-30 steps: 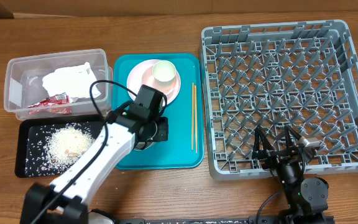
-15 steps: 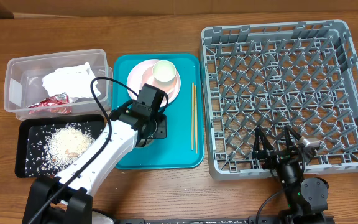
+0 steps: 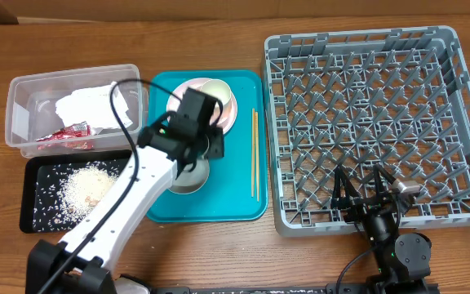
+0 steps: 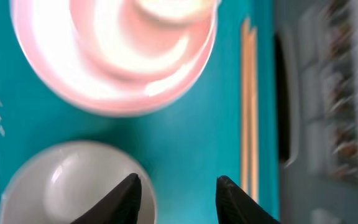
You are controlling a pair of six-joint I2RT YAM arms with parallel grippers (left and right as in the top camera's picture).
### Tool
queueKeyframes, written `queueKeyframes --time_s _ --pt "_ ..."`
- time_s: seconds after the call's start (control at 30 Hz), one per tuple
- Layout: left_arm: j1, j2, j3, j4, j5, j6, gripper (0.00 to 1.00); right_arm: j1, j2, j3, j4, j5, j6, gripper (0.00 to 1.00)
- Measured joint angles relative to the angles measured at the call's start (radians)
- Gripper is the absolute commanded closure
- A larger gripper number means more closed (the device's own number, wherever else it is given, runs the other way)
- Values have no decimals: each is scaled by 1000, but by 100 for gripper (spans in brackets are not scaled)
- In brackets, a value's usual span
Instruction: Sort waste into correct bins and load items into the dishwasher
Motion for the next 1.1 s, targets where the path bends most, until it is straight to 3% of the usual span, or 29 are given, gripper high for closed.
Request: queueKeyframes --time_s 0.07,0.1,0.17,0.4,0.8,0.97,1.1 --pt "23 -11 54 -8 1 1 49 0 0 0 0 0 1 0" --pt "36 -16 75 -14 3 -2 37 0 0 0 0 1 1 0" --pt "75 -30 116 -37 3 -11 0 0 0 0 2 0 0 0" --pt "174 -50 141 -120 -1 -34 0 0 -2 0 186 -4 23 0" --pt "176 -50 141 -108 0 -34 0 0 -3 0 169 -68 130 0" --pt "183 -50 142 -72 0 -34 0 0 3 39 12 -85 160 0" --pt "227 -50 146 -69 -3 -34 0 0 69 214 -164 -54 154 0"
